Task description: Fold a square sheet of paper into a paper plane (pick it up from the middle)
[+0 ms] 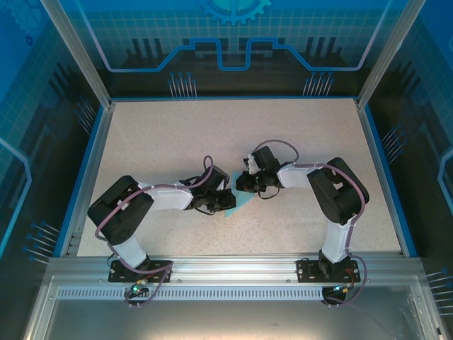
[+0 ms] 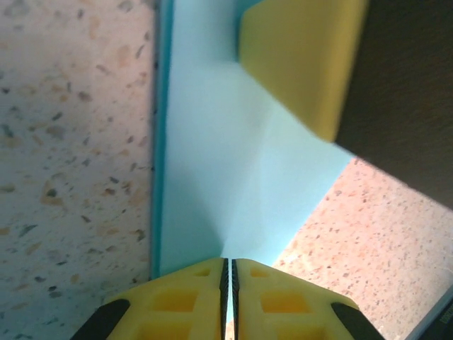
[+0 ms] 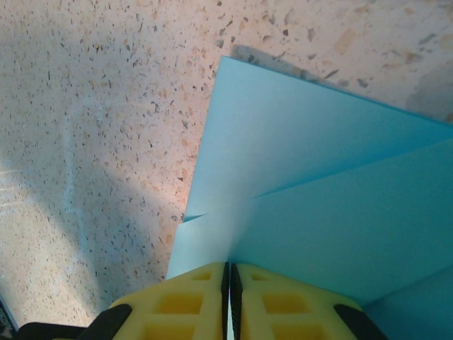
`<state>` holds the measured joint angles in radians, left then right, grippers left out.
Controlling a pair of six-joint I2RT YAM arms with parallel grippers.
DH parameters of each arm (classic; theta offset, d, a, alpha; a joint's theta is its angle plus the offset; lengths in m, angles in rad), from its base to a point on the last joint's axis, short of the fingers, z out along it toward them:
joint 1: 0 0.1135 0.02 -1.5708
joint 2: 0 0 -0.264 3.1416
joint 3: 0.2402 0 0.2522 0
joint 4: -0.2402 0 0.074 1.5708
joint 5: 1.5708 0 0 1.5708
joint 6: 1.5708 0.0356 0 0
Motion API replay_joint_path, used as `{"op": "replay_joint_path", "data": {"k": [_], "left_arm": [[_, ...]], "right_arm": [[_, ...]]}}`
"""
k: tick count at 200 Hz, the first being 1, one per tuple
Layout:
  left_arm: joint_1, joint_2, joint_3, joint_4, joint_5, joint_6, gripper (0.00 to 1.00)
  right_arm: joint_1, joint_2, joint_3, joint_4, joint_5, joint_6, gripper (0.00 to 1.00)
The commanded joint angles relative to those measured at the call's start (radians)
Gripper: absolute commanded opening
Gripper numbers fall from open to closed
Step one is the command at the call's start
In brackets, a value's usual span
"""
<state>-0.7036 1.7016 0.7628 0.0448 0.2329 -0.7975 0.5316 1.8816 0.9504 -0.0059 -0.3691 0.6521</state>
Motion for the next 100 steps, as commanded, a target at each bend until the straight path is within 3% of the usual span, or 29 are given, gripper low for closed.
{"op": "replay_joint_path", "data": {"k": [1,100], "left_arm": [[-0.007,0.022,-0.037,0.003,0.022,-0.038,0.15],[-0.038,-0.003,-0.077,-0.028,0.042,-0.043,0.14]], "right_arm": [[0.001,0.074,-0.017,-0.068,0.072,0.000,0.13],[-0.001,0.091,-0.014,-0.080,0.078,0.006,0.13]]}}
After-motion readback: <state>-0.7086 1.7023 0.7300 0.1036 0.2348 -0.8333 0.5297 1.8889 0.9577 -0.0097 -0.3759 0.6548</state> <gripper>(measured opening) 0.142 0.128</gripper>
